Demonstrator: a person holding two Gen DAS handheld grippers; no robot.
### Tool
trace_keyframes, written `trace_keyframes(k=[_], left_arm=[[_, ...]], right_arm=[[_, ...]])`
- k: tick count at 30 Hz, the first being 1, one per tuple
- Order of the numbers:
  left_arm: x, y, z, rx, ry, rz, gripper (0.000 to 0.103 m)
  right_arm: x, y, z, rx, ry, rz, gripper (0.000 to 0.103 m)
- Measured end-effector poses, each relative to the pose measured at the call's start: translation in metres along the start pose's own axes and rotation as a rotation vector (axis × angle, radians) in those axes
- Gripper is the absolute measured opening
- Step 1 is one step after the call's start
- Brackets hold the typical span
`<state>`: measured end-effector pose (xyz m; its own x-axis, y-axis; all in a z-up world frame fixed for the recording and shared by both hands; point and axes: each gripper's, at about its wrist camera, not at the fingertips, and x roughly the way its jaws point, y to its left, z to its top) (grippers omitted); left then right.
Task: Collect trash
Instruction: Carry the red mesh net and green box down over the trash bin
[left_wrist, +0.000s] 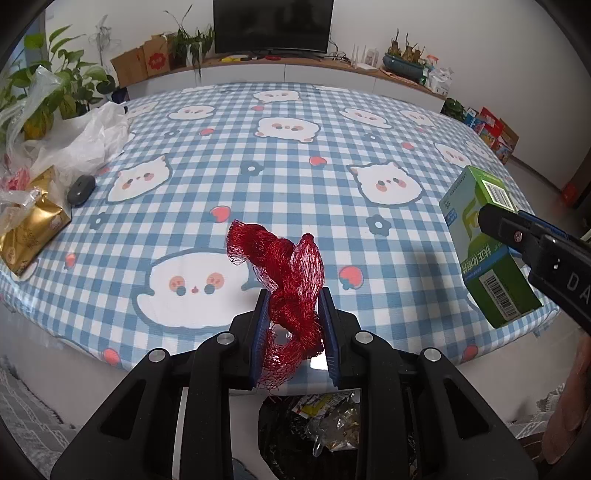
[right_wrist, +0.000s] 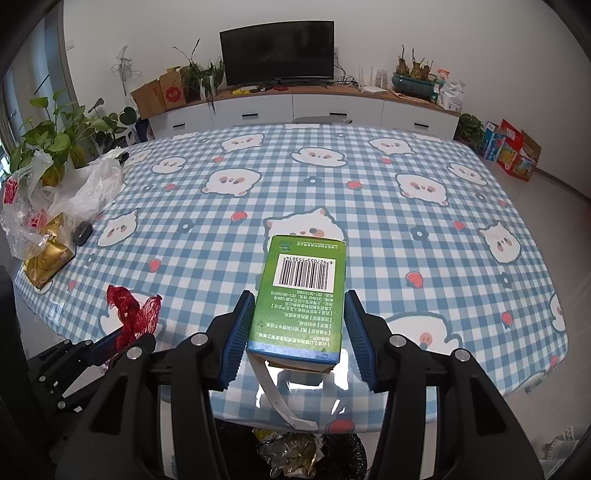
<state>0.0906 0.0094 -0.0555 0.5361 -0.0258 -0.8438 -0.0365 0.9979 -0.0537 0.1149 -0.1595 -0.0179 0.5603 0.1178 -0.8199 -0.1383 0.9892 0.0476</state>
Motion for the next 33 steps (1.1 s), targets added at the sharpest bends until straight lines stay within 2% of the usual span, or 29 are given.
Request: trace_keyframes(k=[12,25,33], left_arm=[[-0.029,-0.001,-0.027,-0.002,-0.015,-0.004,0.026],[-0.049,0.026,-0.100,-0.048,0.018,-0.013,0.026],[-0.051,0.022,-0.136,-0.049,0.045,-0.020,0.026]], right_arm=[[-0.028,0.002,-0.040,0.002,0.007,0.021,0.048],[-0.046,0.007,-0.095,-0.024,0.013,0.038,0.048],[-0.040,0.010,-0.133,-0.032,0.055,0.044,0.048]])
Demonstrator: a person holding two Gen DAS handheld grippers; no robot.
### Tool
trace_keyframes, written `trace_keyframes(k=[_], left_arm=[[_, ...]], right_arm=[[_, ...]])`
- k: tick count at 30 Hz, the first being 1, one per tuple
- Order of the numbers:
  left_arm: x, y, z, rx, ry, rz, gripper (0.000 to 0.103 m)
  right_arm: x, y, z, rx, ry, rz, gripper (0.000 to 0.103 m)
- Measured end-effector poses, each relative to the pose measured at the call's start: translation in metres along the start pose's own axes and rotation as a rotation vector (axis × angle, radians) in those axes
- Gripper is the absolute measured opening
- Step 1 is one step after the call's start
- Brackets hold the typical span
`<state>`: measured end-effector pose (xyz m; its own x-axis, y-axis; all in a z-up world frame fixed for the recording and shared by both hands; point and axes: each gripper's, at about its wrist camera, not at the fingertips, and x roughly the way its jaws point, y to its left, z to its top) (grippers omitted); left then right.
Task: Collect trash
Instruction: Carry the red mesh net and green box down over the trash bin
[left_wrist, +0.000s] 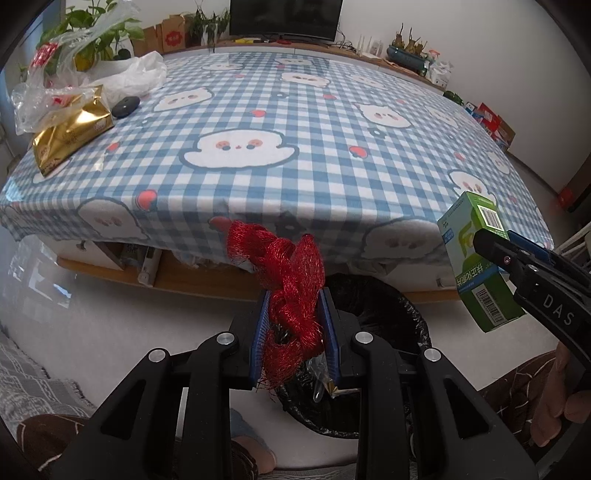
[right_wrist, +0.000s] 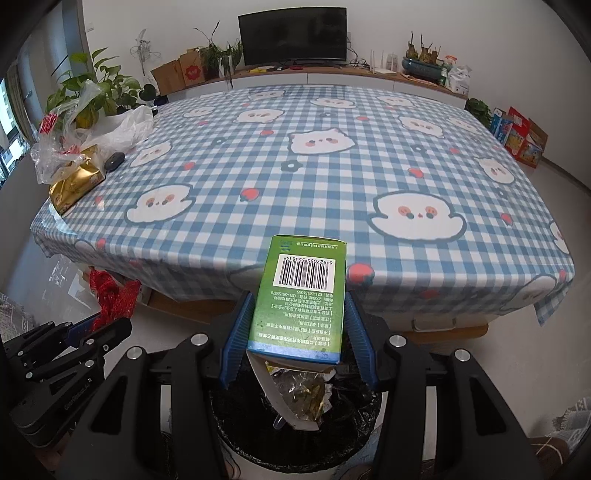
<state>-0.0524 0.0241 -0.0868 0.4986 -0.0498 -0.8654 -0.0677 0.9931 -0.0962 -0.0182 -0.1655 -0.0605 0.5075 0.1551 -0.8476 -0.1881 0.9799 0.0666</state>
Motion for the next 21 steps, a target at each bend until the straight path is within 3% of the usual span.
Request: trace_keyframes(k=[12,21], left_arm=[[0.019,0.003,-0.019,-0.002,0.011,0.009,0.026],[0.053,0.009,-0.028,0.003,0.071,0.040,0.026]], right_arm=[[0.024,0.003,-0.032,-0.009,0.053,0.004,0.048],[0.062,-0.008,-0.051,0.003,0.128,-0.002,0.048]])
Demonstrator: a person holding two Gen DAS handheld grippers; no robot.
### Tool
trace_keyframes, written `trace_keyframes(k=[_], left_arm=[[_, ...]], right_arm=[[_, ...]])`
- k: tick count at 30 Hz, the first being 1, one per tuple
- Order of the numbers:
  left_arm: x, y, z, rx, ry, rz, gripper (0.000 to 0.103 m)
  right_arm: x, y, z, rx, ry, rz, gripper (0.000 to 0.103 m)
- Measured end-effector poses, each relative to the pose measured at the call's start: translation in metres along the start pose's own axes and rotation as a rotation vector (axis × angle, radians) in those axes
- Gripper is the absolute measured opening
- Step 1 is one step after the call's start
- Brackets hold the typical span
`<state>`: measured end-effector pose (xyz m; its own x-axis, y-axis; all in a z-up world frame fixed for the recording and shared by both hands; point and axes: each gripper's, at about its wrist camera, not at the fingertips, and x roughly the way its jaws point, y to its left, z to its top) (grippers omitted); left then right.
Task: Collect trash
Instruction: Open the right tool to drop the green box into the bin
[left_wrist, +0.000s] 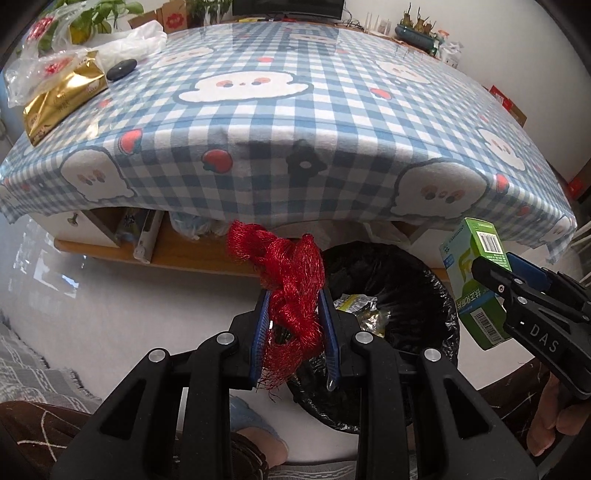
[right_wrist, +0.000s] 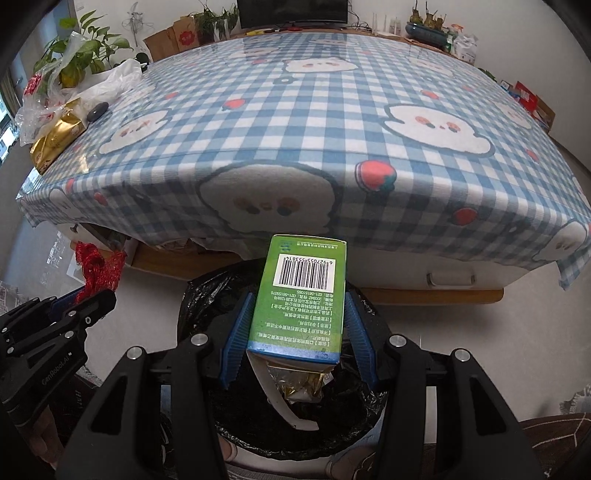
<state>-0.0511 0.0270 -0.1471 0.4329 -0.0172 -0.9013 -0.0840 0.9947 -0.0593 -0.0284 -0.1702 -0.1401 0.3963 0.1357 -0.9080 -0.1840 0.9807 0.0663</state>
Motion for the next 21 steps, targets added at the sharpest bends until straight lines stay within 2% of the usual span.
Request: trace_keyframes(k=[21], left_arm=[[0.051,0.003,-0.010,-0.001,0.066,0.007,0.026]], right_arm=[[0.050,0.004,-0.019,-0.025,0.062,0.009,0.048]])
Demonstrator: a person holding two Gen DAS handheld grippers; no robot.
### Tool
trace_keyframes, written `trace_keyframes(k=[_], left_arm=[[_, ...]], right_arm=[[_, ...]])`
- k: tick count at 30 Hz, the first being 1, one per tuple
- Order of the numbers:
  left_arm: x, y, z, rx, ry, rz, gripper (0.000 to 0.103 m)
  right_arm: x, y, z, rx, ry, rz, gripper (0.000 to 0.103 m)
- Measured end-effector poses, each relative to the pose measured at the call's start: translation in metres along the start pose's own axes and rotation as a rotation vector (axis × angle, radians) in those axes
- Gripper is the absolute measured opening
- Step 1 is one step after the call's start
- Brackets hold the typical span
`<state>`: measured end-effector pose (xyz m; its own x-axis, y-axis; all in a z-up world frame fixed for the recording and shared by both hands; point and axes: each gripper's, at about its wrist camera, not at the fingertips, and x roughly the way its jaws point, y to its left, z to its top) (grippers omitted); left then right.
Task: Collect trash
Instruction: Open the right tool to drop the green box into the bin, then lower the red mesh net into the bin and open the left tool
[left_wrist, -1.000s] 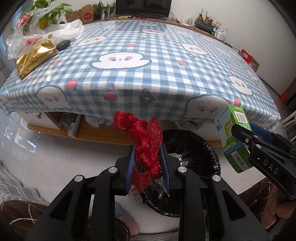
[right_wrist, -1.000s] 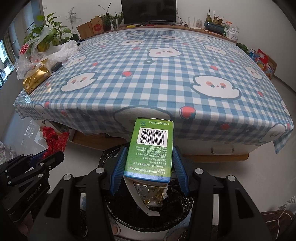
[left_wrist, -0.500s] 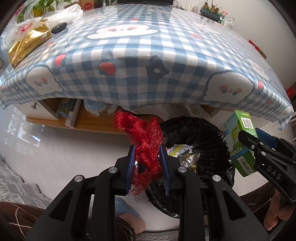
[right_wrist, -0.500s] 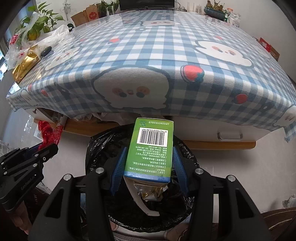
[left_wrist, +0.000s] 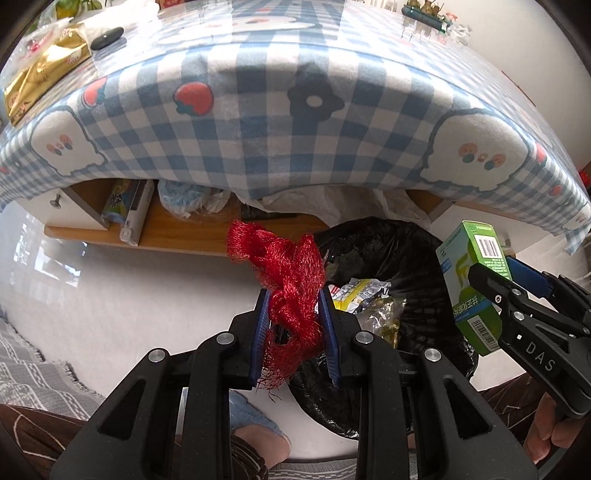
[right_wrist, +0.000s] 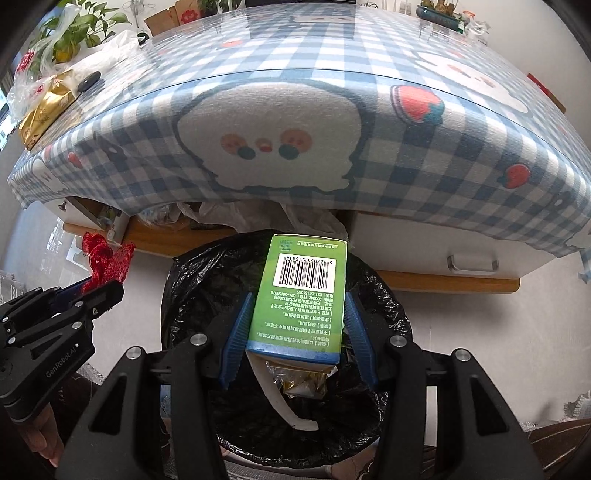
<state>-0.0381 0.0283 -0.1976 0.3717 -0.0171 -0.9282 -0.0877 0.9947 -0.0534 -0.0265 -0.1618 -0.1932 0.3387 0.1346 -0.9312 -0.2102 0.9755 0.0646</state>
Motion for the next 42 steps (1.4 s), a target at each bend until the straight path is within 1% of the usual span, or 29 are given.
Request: trace_keyframes(k=[2,5,7,9,12,14,18,22,26,30,33,36,42], left_arm=[[0.000,0.000,0.000,0.001,-0.002,-0.001,0.026],[0.001,-0.001,0.000,0.001,-0.003,-0.003,0.026],[0.003,-0.003,-0.001,0.006,-0.002,-0.004,0.027],[0.004,-0.006,-0.001,0.009,0.002,-0.001,0.027],[0.005,-0.012,0.000,0.019,-0.003,-0.005,0.027],[0.004,-0.017,0.001,0.025,-0.009,-0.012,0.027],[0.005,-0.028,0.000,0.031,-0.006,-0.016,0.027],[0.007,-0.041,0.000,0.033,-0.001,-0.030,0.027],[0.011,-0.059,0.003,0.046,0.016,-0.036,0.027],[0.017,-0.077,0.003,0.073,0.024,-0.034,0.027],[0.022,-0.091,0.002,0.092,0.034,-0.035,0.027],[0.025,-0.103,0.001,0.112,0.033,-0.036,0.027],[0.032,-0.116,-0.006,0.150,0.037,-0.023,0.029]], right_arm=[[0.000,0.000,-0.001,0.000,-0.005,0.004,0.049],[-0.004,-0.002,-0.001,0.008,-0.021,0.002,0.064],[-0.010,-0.004,0.001,0.012,-0.037,-0.008,0.068],[-0.019,-0.007,0.001,0.009,-0.067,-0.028,0.080],[-0.031,-0.015,0.004,0.011,-0.096,-0.053,0.088],[-0.036,-0.027,0.005,0.030,-0.102,-0.058,0.091],[-0.038,-0.053,0.002,0.078,-0.099,-0.058,0.093],[-0.034,-0.077,-0.003,0.107,-0.071,-0.050,0.093],[-0.035,-0.092,-0.006,0.127,-0.085,-0.117,0.093],[-0.037,-0.104,-0.009,0.146,-0.097,-0.153,0.093],[-0.034,-0.107,-0.011,0.121,-0.070,-0.215,0.093],[-0.034,-0.112,-0.014,0.130,-0.048,-0.198,0.093],[-0.040,-0.119,-0.018,0.148,-0.049,-0.194,0.093]])
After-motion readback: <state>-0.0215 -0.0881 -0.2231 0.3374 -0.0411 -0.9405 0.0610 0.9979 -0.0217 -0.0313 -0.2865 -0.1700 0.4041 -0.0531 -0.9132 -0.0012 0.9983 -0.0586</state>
